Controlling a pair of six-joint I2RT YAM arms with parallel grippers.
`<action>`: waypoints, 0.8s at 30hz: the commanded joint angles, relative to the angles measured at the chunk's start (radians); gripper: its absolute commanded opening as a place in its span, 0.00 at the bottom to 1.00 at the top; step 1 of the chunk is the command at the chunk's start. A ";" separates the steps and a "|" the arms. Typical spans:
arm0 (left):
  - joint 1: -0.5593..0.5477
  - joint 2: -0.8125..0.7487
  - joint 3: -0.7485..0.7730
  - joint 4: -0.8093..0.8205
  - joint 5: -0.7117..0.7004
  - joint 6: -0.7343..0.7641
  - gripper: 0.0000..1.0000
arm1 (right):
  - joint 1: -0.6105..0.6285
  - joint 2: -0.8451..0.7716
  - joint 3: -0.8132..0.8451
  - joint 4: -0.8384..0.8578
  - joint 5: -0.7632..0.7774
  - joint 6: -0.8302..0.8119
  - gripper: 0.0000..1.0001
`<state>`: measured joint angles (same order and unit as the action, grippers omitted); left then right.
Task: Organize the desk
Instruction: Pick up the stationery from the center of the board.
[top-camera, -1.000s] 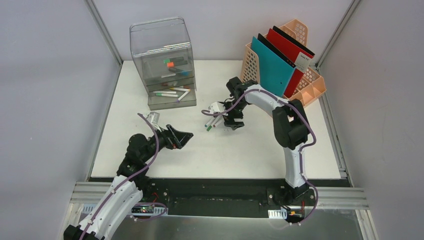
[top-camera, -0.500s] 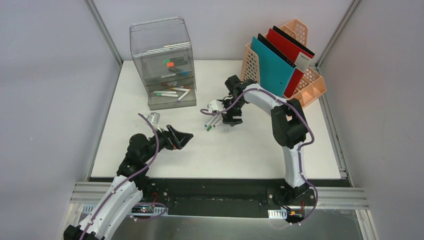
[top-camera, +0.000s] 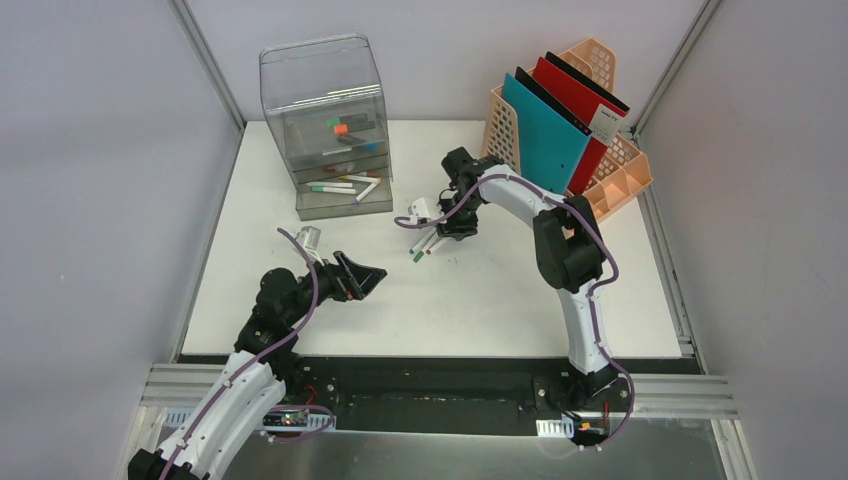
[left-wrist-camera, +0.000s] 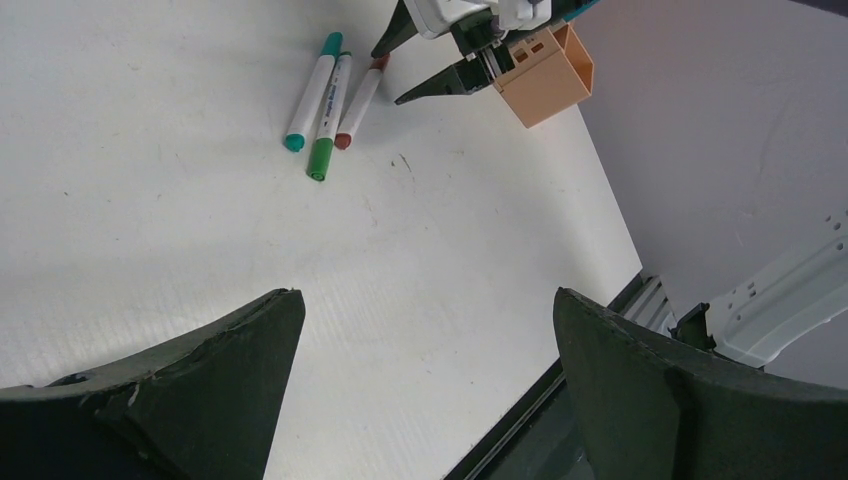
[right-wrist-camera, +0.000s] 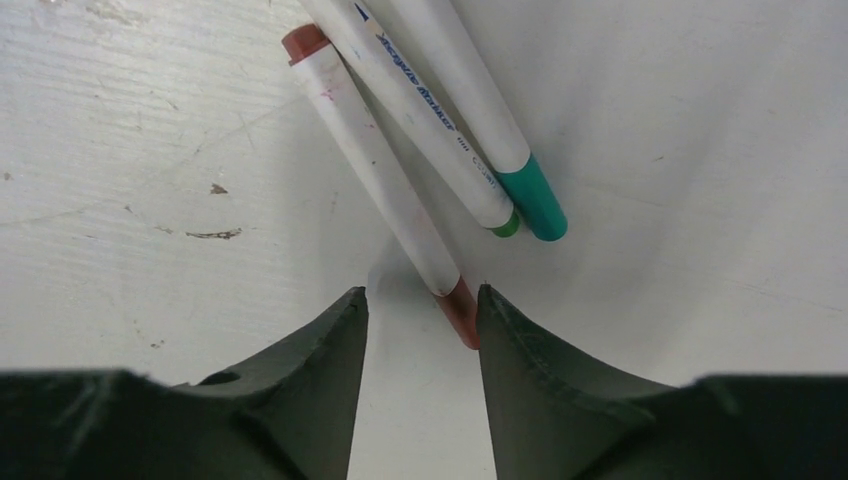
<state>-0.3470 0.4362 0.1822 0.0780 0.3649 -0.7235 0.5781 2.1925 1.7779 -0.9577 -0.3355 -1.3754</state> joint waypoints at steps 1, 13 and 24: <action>-0.003 -0.011 0.002 0.024 0.001 -0.015 0.99 | 0.015 0.008 0.001 -0.043 0.041 -0.009 0.42; -0.003 -0.008 -0.010 0.040 0.035 -0.041 0.99 | 0.048 -0.008 -0.082 -0.072 0.079 -0.007 0.22; -0.004 0.011 -0.076 0.170 0.101 -0.130 0.97 | 0.129 -0.106 -0.282 0.055 0.192 0.260 0.09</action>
<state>-0.3473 0.4389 0.1238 0.1474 0.4255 -0.8074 0.6750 2.1002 1.5894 -0.8978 -0.1715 -1.2453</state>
